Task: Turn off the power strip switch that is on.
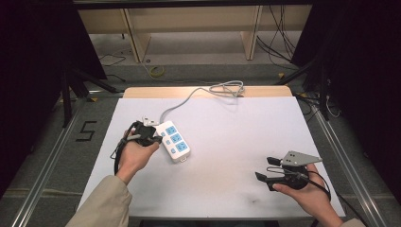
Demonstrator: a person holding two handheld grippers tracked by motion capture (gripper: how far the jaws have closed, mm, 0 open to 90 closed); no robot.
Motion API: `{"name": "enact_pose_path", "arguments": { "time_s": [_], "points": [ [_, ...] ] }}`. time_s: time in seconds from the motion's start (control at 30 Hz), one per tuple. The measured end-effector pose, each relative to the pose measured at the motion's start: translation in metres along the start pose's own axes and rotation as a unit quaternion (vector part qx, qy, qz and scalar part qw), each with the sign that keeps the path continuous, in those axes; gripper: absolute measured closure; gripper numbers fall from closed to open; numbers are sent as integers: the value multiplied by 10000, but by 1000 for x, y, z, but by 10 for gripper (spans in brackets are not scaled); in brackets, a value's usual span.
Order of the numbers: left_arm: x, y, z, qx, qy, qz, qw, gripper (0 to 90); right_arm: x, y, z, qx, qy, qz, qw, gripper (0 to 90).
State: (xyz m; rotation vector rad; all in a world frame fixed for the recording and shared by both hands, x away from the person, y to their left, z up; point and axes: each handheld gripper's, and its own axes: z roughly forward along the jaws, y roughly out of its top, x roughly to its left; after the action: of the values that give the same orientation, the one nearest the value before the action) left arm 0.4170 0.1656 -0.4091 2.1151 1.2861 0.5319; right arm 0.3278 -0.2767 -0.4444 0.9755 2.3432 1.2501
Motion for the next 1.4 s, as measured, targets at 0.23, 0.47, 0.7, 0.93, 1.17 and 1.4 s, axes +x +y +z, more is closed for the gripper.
{"name": "enact_pose_path", "arguments": {
  "time_s": [0.23,0.47,0.7,0.93,1.17,1.4],
  "points": [
    [2,3,2,26,27,0,10000,900,0,0,0,7,3,-14,10000,275],
    [4,5,6,67,45,-12,10000,900,0,0,0,20,-2,-21,10000,275],
    [5,7,9,103,66,-2,9999,900,0,0,0,12,-2,-18,10000,275],
    [5,10,13,130,72,-7,9999,899,0,0,0,12,-1,-18,10000,275],
    [6,12,17,190,73,2,9998,900,0,0,0,6,3,-34,10000,274],
    [7,14,22,237,73,0,9997,900,0,0,0,7,1,-26,10000,274]
  ]
}}
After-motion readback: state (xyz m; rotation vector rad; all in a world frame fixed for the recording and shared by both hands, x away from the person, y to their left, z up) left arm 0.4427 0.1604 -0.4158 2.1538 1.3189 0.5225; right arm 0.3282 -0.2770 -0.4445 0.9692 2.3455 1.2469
